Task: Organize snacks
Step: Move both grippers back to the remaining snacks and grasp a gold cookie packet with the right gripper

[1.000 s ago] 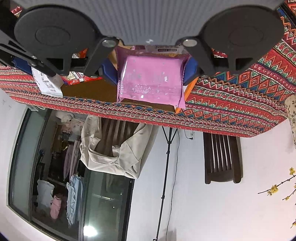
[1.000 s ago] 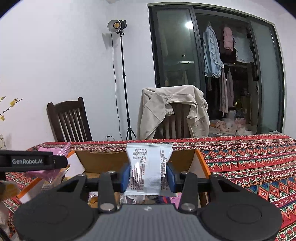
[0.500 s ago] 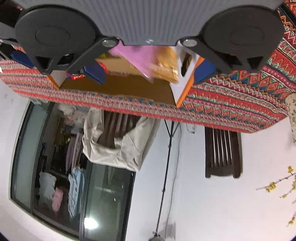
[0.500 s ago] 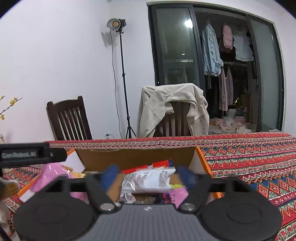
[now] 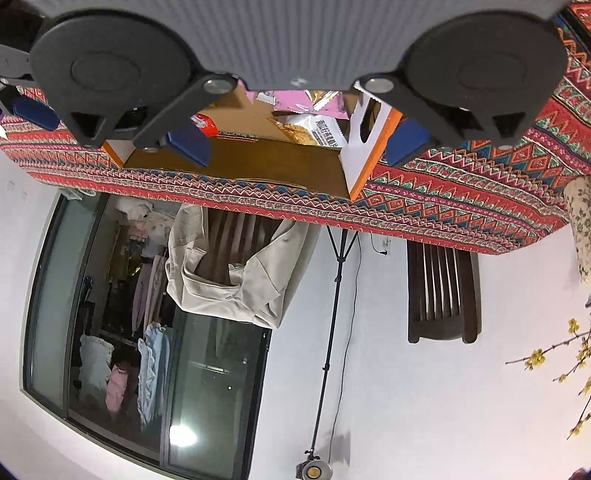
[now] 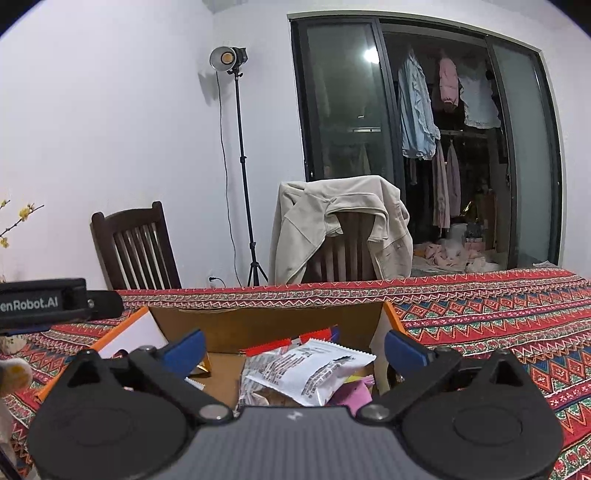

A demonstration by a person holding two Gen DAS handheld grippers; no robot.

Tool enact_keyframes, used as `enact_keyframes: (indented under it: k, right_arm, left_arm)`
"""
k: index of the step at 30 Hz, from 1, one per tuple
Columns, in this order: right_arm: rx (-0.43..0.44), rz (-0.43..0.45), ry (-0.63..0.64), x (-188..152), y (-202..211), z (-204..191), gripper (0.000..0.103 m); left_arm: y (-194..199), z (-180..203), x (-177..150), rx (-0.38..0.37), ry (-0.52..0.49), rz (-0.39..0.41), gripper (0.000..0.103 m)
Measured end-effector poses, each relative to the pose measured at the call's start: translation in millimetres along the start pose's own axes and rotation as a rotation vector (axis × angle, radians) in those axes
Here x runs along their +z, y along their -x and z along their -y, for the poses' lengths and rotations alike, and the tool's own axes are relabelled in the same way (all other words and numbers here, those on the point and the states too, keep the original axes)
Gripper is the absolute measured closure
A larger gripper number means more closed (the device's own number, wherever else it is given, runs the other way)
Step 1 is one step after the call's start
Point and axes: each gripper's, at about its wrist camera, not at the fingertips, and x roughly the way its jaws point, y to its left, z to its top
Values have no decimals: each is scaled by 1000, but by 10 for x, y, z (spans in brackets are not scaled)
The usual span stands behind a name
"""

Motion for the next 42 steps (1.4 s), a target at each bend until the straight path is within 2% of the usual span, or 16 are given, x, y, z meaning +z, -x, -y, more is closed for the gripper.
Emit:
enact_keyframes:
  k: [8,19,33,38,42]
  right_arm:
    - [-6,6,16,117,177,-90,0]
    - [9,-32,47,130,568,-283,0]
    - [60,-136,96,-173,749,-609,0]
    - [84,-190,129,-340,711,-775,0]
    - [97,-245,165,-467,588,-935,0]
  left_arm:
    - [327,-29,153,-44,-8,33,0]
    - [725,-441,128,-17,-37,20,0]
    - [911,-1247,-320,42,-93,-65,0]
    - [850,-1495,-447,72,-67,-94,0]
    - [775,-1635,-551,68,-41,-111,0]
